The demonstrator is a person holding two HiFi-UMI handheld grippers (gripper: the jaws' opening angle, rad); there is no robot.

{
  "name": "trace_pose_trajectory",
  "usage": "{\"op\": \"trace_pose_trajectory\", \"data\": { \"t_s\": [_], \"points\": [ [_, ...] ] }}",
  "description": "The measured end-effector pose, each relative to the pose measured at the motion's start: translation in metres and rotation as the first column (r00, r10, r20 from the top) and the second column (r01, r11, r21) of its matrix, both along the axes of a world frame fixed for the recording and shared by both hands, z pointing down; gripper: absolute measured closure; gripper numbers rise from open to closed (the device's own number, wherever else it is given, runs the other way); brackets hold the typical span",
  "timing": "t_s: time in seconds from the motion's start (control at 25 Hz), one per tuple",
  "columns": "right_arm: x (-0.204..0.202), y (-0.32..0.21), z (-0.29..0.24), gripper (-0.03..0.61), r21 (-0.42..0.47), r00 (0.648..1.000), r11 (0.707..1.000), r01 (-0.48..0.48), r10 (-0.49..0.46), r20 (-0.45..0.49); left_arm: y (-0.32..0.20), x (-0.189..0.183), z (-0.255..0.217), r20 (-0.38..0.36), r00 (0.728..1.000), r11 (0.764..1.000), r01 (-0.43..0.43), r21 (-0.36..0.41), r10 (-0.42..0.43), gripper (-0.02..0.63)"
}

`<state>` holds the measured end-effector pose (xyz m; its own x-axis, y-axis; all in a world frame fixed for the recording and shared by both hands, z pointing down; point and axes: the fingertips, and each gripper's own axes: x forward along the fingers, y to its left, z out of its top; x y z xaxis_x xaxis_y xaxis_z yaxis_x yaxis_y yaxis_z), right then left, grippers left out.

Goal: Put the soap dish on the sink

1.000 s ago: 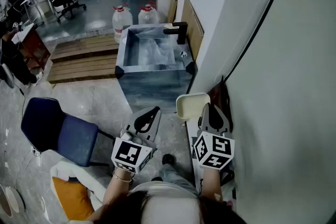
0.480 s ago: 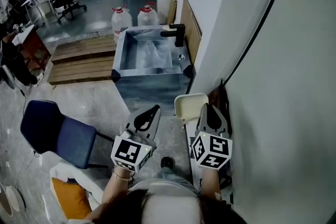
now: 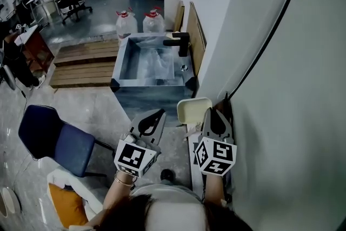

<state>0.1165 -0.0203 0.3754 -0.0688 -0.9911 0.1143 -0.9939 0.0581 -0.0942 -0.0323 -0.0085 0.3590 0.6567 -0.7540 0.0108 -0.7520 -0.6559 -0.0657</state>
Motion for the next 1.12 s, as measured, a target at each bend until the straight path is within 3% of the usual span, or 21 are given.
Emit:
{"op": "trace_pose_trajectory", "data": {
  "t_s": [1.12],
  "points": [
    [0.01,-0.069,0.021,0.543,-0.033,1.0,0.999,0.03,-0.03,0.003,-0.062,0.023,0.009,0.009,1.0,1.0,0.011,-0.01,-0.01,0.604]
  ]
}}
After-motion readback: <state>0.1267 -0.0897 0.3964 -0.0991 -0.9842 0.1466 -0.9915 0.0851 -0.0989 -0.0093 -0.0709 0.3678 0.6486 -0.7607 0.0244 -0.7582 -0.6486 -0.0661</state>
